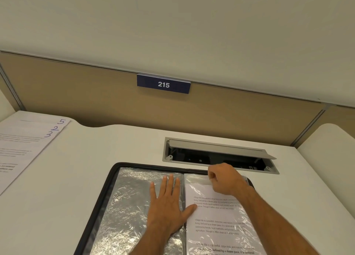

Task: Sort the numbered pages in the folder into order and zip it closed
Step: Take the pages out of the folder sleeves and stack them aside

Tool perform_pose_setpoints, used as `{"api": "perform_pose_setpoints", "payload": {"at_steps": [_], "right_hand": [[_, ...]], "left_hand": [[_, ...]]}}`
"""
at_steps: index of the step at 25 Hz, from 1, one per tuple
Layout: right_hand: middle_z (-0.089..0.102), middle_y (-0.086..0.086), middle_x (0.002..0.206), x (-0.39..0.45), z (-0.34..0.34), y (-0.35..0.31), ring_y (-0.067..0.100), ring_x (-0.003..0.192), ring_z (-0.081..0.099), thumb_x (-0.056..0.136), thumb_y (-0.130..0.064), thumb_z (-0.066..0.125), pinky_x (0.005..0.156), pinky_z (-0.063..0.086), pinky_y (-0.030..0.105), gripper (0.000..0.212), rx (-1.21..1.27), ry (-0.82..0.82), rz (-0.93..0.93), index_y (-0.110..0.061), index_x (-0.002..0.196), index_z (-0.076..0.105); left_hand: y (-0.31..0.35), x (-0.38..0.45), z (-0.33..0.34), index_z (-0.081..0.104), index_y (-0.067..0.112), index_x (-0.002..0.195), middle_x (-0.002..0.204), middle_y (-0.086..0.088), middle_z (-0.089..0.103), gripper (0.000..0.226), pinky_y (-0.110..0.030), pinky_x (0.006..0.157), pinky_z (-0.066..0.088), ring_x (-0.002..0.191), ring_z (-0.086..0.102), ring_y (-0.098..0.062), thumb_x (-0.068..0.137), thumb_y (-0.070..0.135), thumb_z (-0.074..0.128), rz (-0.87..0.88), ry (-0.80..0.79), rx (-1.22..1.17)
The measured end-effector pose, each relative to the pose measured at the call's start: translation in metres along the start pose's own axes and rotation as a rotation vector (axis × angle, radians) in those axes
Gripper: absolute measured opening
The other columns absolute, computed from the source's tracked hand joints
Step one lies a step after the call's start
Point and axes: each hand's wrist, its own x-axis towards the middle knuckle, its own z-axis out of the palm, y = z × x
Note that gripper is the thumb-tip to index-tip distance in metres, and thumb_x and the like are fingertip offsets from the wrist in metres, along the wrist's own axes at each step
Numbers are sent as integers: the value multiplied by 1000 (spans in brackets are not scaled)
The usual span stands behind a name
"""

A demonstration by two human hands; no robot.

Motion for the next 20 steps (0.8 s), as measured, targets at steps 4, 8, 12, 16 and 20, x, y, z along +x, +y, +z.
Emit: {"api": "perform_pose_setpoints", "payload": {"at_steps": [4,8,12,16,20], "right_hand": [[68,4,94,8,-16,4,12,66,67,98,-17,57,58,51,20,5,278,-102,88,-19,98,62],[65,2,93,18,-19,9,13,61,66,99,-10,57,53,52,19,12,230,-290,170,-19,96,63],[62,-2,95,27,-21,5,10,76,57,90,-10,71,60,48,19,11,124,-400,140,-19,94,65],[61,-4,92,30,-14,2,15,92,56,82,-20,80,76,44,24,22,57,-445,135,-24,78,59],[64,-3,94,34,-9,6,15,91,59,84,-20,78,76,44,23,15,84,-263,139,-23,86,63]], "left_hand": [[-1,0,3,-23,27,155,162,1,-28,107,-61,115,-21,148,-29,-23,76,95,1,2,5,-16],[-2,1,5,-23,27,155,162,1,-29,108,-61,115,-21,148,-29,-22,74,95,-1,-5,35,-41],[0,2,5,-15,28,155,162,0,-20,108,-63,116,-15,152,-15,-25,75,97,7,4,89,-92],[0,2,10,55,16,142,148,-10,51,104,-61,105,21,135,50,-32,77,94,34,54,134,-140],[0,2,8,55,13,142,147,-11,51,110,-63,105,21,135,49,-32,73,97,34,58,171,-147]]}}
